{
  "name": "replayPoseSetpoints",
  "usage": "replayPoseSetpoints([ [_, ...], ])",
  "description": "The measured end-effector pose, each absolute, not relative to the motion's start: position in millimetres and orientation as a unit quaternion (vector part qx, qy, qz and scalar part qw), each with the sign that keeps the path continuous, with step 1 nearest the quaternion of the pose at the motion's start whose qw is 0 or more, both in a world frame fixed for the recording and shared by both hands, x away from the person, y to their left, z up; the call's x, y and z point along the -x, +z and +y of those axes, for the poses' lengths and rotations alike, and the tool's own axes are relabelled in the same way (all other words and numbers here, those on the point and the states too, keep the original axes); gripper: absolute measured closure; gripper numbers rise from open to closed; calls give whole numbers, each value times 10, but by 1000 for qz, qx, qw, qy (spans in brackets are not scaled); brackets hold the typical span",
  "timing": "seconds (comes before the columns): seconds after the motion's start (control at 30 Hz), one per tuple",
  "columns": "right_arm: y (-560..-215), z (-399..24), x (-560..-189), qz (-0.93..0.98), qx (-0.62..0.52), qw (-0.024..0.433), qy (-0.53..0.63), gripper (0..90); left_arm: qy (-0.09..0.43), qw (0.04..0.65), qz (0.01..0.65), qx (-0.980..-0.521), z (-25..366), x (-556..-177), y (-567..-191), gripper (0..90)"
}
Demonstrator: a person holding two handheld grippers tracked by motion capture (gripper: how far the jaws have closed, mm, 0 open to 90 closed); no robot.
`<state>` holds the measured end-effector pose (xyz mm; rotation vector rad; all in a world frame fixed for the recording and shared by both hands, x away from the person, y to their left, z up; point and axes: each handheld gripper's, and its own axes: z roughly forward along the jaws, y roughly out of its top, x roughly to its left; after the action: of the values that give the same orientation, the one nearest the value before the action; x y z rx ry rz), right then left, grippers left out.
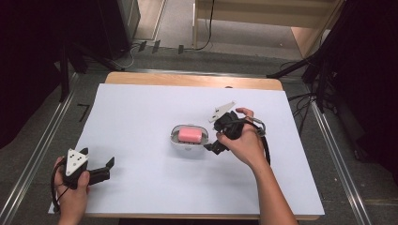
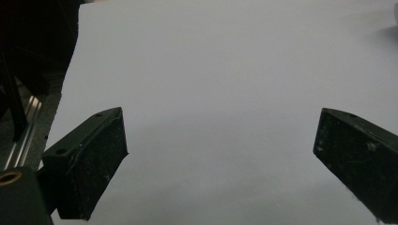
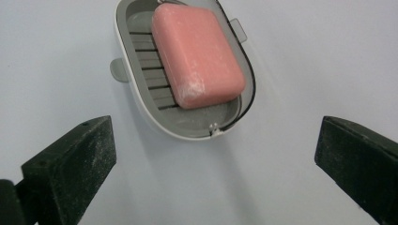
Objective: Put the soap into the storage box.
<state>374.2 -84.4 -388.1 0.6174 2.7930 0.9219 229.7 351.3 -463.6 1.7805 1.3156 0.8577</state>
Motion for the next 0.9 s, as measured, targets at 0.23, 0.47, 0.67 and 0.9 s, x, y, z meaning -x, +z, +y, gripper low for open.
replayPoseSetpoints([
  [0.23, -3975, -1084, -3680, 913, -246, 74, 316, 0, 336, 375, 513, -695, 3511, -2297, -4638, 37],
  [0.47, -4037, -1310, -3604, 897, -279, 90, 331, 0, 335, 375, 513, -696, 3513, -2298, -4637, 36],
  [0.67, -4101, -1477, -3530, 885, -301, 100, 340, 0, 335, 374, 514, -696, 3512, -2298, -4637, 37],
  [0.9, -4179, -1658, -3421, 873, -321, 110, 350, 0, 335, 374, 514, -696, 3509, -2298, -4637, 36],
])
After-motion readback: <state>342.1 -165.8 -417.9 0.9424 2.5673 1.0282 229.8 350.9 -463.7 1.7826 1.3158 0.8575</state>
